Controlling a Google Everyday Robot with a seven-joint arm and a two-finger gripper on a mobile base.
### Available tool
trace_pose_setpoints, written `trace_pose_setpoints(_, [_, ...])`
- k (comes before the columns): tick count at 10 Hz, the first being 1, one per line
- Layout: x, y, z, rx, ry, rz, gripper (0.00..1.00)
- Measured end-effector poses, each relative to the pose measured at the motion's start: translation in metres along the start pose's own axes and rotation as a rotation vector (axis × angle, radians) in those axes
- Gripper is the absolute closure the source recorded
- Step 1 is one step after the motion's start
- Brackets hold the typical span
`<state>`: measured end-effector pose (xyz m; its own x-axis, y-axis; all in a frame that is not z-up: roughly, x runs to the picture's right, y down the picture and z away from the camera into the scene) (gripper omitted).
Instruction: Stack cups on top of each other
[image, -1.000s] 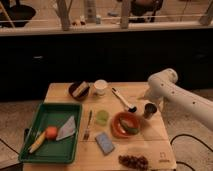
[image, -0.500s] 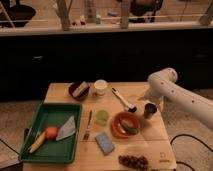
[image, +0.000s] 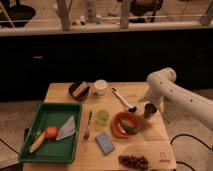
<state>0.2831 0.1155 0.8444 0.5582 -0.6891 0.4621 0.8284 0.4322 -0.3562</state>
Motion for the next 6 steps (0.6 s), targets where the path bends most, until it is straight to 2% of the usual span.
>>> trace_pose_setpoints(6, [-0.0001, 0.0022, -0.0082, -0.020, -0.007, 0.022, 0.90])
